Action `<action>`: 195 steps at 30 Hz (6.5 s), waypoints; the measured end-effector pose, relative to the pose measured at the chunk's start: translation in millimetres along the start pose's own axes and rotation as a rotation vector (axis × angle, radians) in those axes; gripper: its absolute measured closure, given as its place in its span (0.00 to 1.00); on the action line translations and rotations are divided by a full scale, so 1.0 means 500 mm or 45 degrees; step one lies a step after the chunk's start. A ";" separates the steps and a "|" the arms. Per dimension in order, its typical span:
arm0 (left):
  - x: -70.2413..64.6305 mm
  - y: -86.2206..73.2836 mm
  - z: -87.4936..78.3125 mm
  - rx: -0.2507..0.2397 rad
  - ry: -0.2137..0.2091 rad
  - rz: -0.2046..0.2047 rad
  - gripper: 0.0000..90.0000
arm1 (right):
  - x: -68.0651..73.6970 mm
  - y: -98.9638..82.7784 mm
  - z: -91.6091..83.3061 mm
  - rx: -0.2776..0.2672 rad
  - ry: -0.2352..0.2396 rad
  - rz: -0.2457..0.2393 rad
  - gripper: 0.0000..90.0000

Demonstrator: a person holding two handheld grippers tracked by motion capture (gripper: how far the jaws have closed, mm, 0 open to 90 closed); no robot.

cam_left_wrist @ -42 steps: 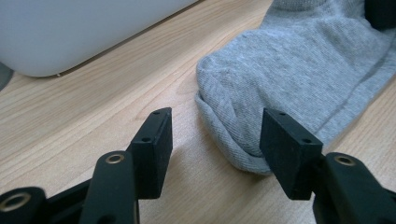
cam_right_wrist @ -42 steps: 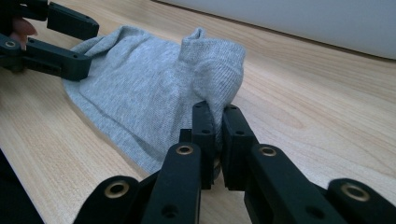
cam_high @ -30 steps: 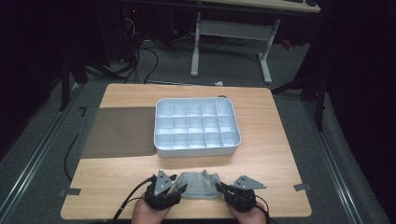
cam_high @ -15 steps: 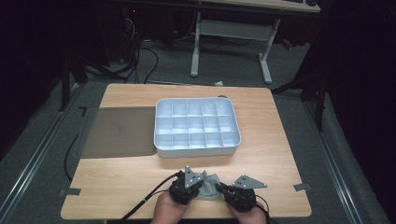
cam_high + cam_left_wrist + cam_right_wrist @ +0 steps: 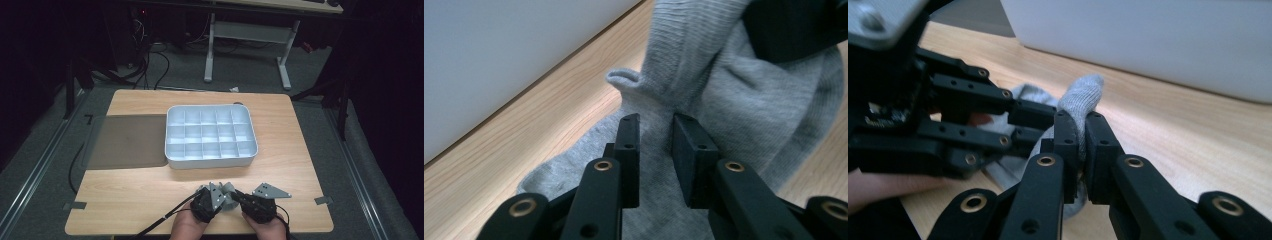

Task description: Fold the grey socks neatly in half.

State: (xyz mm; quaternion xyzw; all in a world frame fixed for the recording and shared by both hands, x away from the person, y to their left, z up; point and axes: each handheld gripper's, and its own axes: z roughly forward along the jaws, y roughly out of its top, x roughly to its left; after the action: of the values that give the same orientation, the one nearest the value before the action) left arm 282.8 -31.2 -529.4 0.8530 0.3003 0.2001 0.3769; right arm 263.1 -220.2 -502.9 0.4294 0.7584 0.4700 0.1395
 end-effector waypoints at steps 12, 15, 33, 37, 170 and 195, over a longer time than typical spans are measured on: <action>0.098 -0.061 -0.088 -0.132 -0.081 -0.272 0.62 | -0.016 -0.007 -0.002 0.024 -0.023 0.011 0.96; 0.115 -0.083 -0.089 -0.137 -0.120 -0.365 0.59 | -0.015 -0.006 0.002 0.035 -0.030 0.010 0.96; 0.132 -0.102 -0.082 -0.146 -0.242 -0.486 0.76 | 0.022 0.024 0.019 0.134 -0.105 -0.088 0.92; 0.132 -0.102 -0.083 -0.139 -0.267 -0.478 0.77 | 0.043 0.034 0.040 0.163 -0.112 -0.142 0.92; 0.159 -0.112 -0.105 -0.088 -0.243 -0.462 0.90 | 0.105 -0.003 0.134 0.175 0.076 -0.197 0.96; 0.137 -0.063 -0.064 -0.139 -0.221 -0.329 0.94 | 0.105 -0.003 0.084 0.060 0.083 -0.178 0.80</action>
State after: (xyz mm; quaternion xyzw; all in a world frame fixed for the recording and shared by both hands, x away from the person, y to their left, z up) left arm 303.9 47.9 -525.1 0.7997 0.3625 0.0915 0.4698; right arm 257.0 -154.4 -515.8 0.3629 0.8016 0.4550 0.1371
